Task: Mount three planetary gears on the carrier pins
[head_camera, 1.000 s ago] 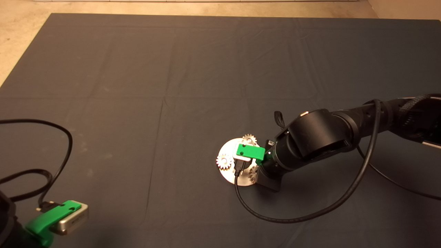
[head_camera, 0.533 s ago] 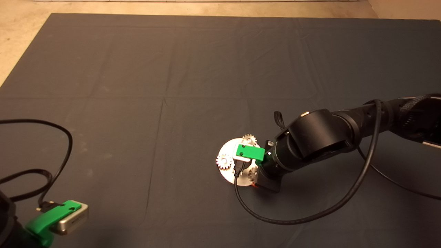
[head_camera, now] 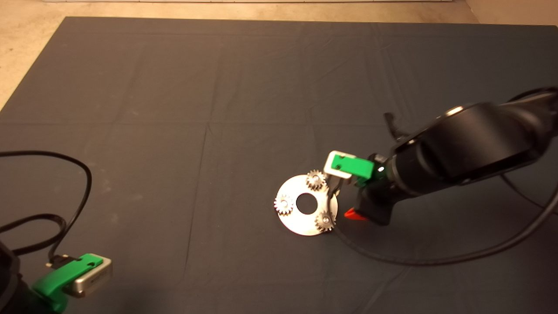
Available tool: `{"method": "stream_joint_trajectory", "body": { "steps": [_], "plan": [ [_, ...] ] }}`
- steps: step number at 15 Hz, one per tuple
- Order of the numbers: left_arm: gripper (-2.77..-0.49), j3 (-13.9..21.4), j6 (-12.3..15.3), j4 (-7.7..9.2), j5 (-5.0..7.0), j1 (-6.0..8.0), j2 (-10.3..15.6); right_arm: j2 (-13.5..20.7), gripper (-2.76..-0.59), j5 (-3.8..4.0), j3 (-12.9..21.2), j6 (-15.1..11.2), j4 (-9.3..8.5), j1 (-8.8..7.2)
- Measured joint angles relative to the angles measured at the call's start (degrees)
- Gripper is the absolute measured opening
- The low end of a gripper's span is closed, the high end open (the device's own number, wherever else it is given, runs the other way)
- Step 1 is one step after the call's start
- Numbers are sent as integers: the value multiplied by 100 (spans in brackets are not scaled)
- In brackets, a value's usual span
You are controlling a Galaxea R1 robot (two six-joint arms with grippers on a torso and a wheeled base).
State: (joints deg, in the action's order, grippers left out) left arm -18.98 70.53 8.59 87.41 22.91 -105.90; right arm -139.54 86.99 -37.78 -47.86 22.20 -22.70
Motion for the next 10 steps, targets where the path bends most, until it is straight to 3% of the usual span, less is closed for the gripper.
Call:
{"method": "stream_joint_trajectory", "body": {
  "steps": [1,3,4,5,7,10],
  "plan": [
    [-49,0,0,0,0,0,4,523,-149,8,22,-169,-97,-49],
    [-49,0,0,0,0,0,2,1639,-143,114,125,-658,-380,-130],
    [-49,0,5,-2,0,0,2,1987,-136,156,205,-928,-503,-142],
    [-49,0,41,0,-6,0,4,2309,-134,162,374,-1462,-712,-158],
    [-49,0,159,0,-12,0,117,2456,-120,116,675,-2418,-1049,-198],
    [-49,0,228,0,2,2,613,2609,-110,60,1139,-3349,-1606,-255]
  ]
}}
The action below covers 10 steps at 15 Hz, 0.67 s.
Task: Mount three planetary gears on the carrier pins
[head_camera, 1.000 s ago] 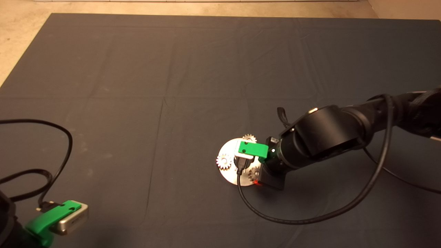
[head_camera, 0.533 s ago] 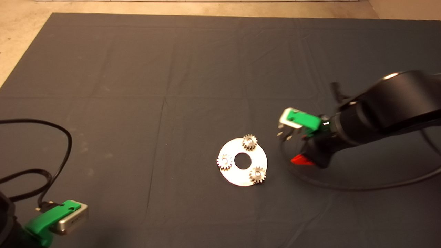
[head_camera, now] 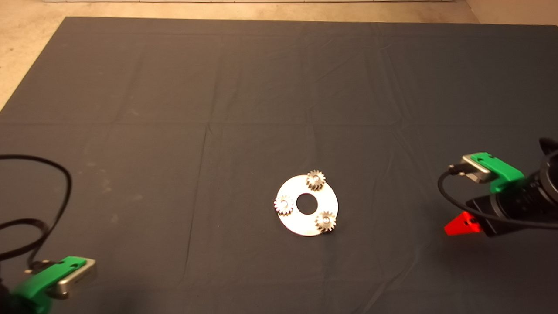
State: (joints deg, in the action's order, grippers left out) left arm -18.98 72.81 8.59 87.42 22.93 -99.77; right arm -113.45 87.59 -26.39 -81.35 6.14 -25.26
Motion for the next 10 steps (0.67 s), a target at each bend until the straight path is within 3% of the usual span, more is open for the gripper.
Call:
{"method": "stream_joint_trajectory", "body": {
  "steps": [3,6,8,10],
  "plan": [
    [-49,0,23,2,-5,13,147,286,-102,22,225,-298,-300,3],
    [-49,2,34,0,-3,13,146,394,-87,23,329,-429,-409,34],
    [-49,2,37,0,-3,13,54,440,-75,23,350,-470,-434,48],
    [-49,2,39,2,3,13,-268,479,-65,26,374,-495,-461,134]
  ]
}}
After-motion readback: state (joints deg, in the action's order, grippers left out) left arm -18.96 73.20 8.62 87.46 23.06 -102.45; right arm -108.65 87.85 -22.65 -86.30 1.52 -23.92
